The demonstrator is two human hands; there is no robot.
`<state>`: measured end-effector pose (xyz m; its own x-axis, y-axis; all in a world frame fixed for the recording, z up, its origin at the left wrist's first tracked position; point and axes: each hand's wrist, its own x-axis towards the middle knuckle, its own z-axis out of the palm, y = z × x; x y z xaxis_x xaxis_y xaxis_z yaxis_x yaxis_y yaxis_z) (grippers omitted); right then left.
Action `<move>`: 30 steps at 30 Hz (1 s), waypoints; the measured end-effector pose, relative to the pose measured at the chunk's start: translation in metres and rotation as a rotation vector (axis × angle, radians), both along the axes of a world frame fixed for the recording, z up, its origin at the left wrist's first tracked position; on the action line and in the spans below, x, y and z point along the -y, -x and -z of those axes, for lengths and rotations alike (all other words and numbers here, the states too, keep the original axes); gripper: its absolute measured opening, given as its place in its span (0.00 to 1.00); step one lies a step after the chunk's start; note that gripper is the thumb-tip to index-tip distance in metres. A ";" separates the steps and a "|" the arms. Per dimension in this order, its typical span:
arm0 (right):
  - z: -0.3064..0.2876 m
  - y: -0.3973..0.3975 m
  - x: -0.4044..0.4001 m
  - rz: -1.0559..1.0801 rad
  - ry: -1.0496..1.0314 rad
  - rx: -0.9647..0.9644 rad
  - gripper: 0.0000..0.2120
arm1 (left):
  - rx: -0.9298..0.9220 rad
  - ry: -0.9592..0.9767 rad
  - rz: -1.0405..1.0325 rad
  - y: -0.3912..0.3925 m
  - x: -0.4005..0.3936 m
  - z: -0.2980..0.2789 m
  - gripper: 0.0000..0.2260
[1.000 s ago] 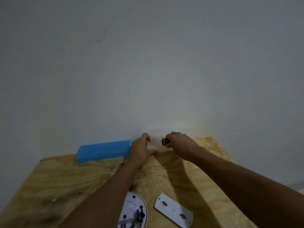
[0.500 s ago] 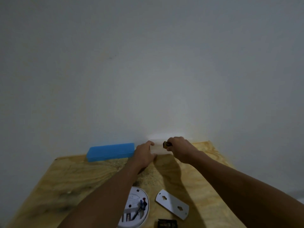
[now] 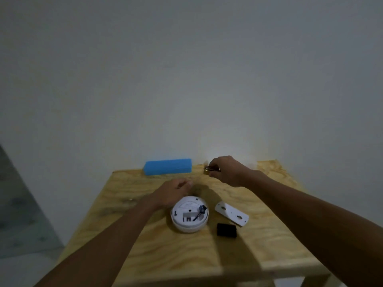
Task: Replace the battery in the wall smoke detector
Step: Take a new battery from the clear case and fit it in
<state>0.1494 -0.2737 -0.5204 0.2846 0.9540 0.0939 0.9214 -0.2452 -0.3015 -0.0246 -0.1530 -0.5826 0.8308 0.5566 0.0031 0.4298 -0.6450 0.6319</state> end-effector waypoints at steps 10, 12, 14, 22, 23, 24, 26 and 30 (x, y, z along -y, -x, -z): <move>-0.001 0.064 0.031 -0.152 0.078 0.050 0.13 | 0.018 0.110 0.076 0.062 0.035 0.027 0.47; 0.000 0.075 0.035 -0.187 0.080 0.068 0.13 | 0.057 0.102 0.072 0.065 0.039 0.032 0.48; 0.002 0.084 0.039 -0.215 0.097 0.106 0.13 | 0.128 0.077 0.048 0.067 0.045 0.038 0.44; 0.014 0.093 0.047 -0.217 0.106 0.179 0.13 | 0.208 -0.074 -0.035 0.064 0.055 0.052 0.39; 0.014 0.094 0.046 -0.216 0.108 0.184 0.14 | 0.206 -0.064 -0.043 0.064 0.054 0.053 0.39; 0.014 0.094 0.046 -0.218 0.111 0.189 0.14 | 0.208 -0.055 -0.046 0.064 0.054 0.052 0.39; 0.014 0.093 0.044 -0.229 0.131 0.199 0.14 | 0.220 -0.035 -0.056 0.064 0.055 0.052 0.37; 0.019 0.093 0.043 -0.224 0.158 0.189 0.14 | 0.264 0.011 -0.053 0.065 0.058 0.047 0.28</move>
<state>0.0562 -0.3165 -0.5391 0.0579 0.9979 -0.0288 0.9937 -0.0604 -0.0945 -0.0895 -0.2107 -0.6299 0.7715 0.6006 0.2098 0.2823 -0.6187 0.7332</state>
